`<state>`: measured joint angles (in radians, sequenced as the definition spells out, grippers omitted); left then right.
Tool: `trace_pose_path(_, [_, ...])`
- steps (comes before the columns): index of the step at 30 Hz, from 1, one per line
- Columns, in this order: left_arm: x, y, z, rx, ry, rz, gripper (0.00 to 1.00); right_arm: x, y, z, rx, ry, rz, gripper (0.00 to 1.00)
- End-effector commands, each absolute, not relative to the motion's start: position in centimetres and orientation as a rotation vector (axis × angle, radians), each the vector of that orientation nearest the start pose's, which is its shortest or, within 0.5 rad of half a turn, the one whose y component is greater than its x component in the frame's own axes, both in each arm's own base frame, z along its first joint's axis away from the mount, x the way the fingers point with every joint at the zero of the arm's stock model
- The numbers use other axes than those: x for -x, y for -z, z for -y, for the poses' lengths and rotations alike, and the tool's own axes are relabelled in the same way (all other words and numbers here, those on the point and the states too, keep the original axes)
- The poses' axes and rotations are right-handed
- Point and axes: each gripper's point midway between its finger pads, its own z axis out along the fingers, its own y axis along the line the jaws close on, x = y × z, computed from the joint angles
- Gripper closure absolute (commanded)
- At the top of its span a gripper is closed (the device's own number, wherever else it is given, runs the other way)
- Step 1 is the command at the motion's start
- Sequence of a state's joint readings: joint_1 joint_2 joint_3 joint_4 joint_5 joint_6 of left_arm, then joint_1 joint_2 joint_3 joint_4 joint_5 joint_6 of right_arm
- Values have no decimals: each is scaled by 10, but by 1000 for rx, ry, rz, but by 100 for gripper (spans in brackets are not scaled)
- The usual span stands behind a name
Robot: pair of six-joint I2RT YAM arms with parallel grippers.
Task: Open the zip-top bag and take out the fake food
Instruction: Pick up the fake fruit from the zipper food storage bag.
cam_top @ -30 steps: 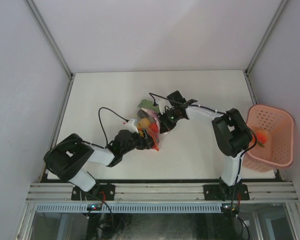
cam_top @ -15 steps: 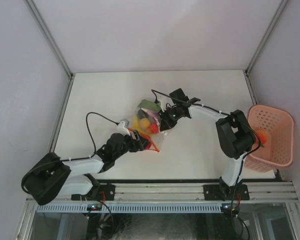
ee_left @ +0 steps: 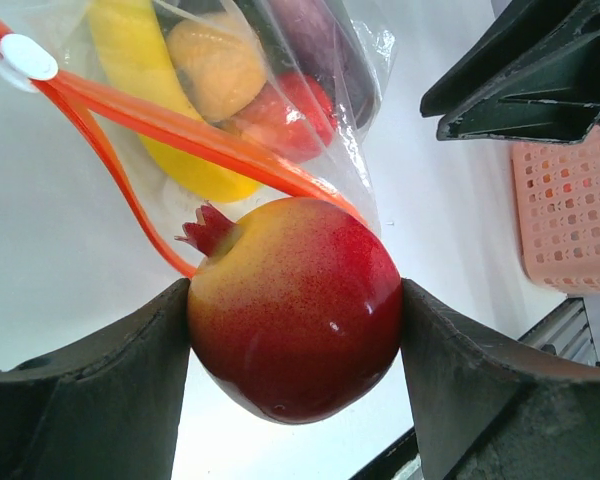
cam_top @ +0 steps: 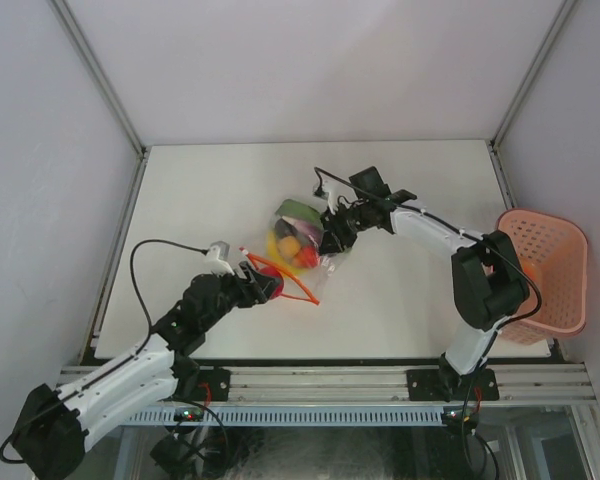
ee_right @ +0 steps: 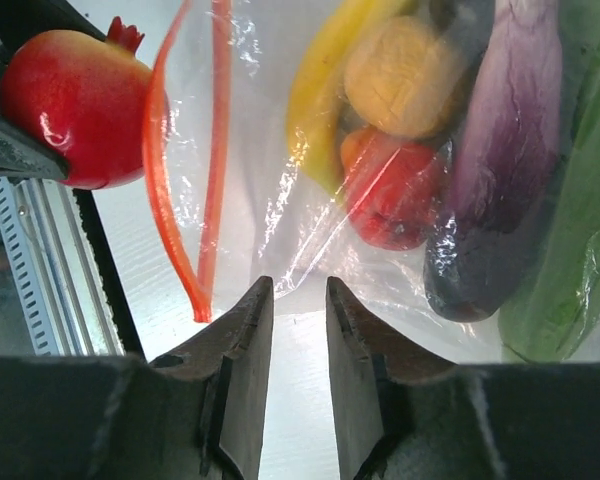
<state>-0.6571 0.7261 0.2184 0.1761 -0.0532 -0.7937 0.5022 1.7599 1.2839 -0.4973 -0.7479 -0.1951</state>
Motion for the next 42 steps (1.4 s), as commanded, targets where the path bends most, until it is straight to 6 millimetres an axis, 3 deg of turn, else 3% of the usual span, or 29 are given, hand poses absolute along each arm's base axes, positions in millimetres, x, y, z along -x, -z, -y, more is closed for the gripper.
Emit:
trace_pose_path(1, [-210, -114, 186, 151, 894, -2033, 76, -293, -159, -296, 1169, -1106, -2060, 71])
trace_pose_path(19, [-202, -197, 202, 70, 1153, -1849, 76, -257, -229, -299, 1299, -1250, -1752, 62])
trace_pose_path(28, [-197, -230, 221, 39, 1364, -1745, 76, -237, -261, -295, 1354, -1263, -1570, 58])
trace_pose_path(35, [-189, -247, 234, 19, 1530, -1680, 76, -220, -269, -292, 1393, -1258, -1408, 51])
trace_pose_path(42, [-183, -252, 243, 1, 1644, -1647, 76, -183, -271, -282, 1532, -1219, -1037, 33])
